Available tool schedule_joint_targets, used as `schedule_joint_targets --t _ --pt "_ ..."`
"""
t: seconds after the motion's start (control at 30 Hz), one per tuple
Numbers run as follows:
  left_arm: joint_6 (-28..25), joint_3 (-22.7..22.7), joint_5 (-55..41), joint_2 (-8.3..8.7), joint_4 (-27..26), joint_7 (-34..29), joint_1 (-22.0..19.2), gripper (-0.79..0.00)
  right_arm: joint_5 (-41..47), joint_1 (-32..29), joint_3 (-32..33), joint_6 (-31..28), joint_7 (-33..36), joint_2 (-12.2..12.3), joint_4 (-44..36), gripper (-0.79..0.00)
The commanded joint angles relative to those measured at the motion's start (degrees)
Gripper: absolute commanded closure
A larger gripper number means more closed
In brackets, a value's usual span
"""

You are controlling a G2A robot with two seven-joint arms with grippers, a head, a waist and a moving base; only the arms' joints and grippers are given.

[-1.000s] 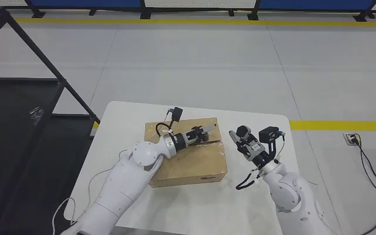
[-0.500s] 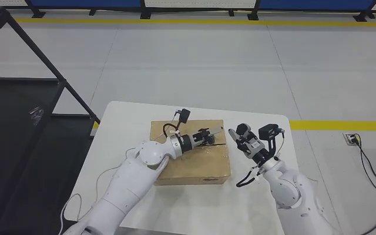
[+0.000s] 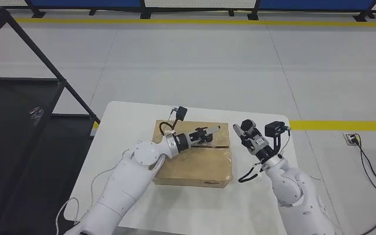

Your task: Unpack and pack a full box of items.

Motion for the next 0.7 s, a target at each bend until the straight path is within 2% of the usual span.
schedule_joint_targets --t 0.0,0.13,0.3,0.43,0.53,0.63,0.67 --pt "0.5 -1.8 0.4 0.65 -1.8 -0.2 0.9 -0.76 0.1 0.0 -0.2 -0.3 0.1 0.1 -0.5 -0.391" --pt "0.5 -7.0 0.3 2.36 -7.6 -1.2 3.8 -0.757 1.0 1.7 -2.0 -2.5 2.9 0.1 -0.4 -0.397" --pt "1.3 -17.7 -0.5 5.3 -17.3 -2.2 10.0 -0.754 3.8 5.8 -5.8 -8.4 7.3 0.1 1.3 -0.388" --pt "2.2 -26.6 0.4 7.4 -24.0 -2.5 16.1 -0.751 7.7 10.1 -9.2 -13.1 16.7 0.1 4.6 -0.379" --pt "2.9 -31.8 0.5 8.53 -27.4 -3.4 20.4 -0.76 9.2 12.9 -11.3 -12.5 22.7 0.1 6.8 -0.366" --pt "2.9 -34.8 -0.1 9.27 -29.6 -5.4 23.7 -0.77 10.6 14.4 -13.2 -11.1 26.2 0.0 8.5 -0.305" --pt "2.9 -35.4 -0.1 9.45 -30.0 -5.9 24.6 -0.773 11.0 14.9 -13.7 -10.5 27.5 0.0 9.1 -0.256"
